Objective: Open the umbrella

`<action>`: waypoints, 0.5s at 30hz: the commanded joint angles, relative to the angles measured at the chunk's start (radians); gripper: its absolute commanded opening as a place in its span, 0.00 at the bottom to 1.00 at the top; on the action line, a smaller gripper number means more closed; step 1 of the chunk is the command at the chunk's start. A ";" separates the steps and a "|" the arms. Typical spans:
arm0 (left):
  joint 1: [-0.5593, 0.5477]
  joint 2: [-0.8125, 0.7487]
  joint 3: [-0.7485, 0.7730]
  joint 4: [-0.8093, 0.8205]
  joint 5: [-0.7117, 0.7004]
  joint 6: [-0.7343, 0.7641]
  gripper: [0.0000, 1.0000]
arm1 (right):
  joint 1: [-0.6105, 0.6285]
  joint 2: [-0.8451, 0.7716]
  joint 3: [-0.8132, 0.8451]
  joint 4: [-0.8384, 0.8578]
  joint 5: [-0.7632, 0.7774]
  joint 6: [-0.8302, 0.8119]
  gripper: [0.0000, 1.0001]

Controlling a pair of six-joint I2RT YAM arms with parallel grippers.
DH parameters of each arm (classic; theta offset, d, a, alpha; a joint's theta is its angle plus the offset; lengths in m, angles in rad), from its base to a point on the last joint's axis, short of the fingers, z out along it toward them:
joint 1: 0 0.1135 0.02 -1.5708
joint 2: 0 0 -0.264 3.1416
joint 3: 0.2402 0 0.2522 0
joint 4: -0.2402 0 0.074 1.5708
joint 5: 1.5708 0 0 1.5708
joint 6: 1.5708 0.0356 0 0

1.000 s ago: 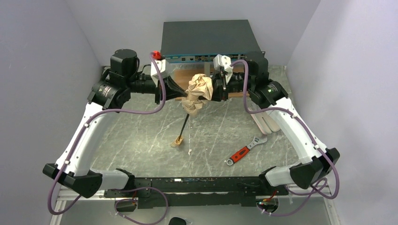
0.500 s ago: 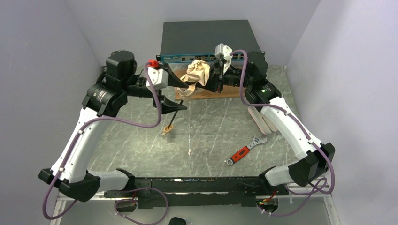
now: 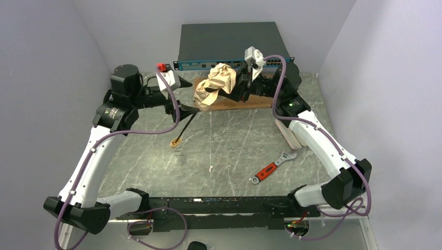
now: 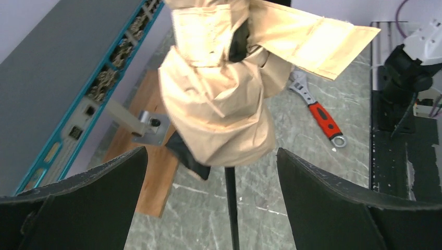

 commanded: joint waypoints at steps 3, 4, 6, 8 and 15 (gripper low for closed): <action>-0.136 0.026 -0.016 0.113 -0.045 0.036 1.00 | 0.011 -0.023 0.025 0.186 -0.044 0.092 0.00; -0.153 0.039 -0.010 0.127 -0.060 0.013 1.00 | 0.016 -0.021 0.029 0.182 -0.039 0.088 0.00; -0.172 0.070 0.005 0.146 -0.074 -0.042 0.95 | 0.020 -0.021 0.032 0.166 -0.032 0.077 0.00; -0.173 0.103 0.024 0.138 -0.081 -0.090 0.75 | 0.020 -0.030 0.033 0.129 -0.023 0.054 0.00; -0.133 0.047 -0.077 0.131 -0.098 -0.100 0.16 | -0.017 -0.097 0.006 0.019 0.049 0.011 0.00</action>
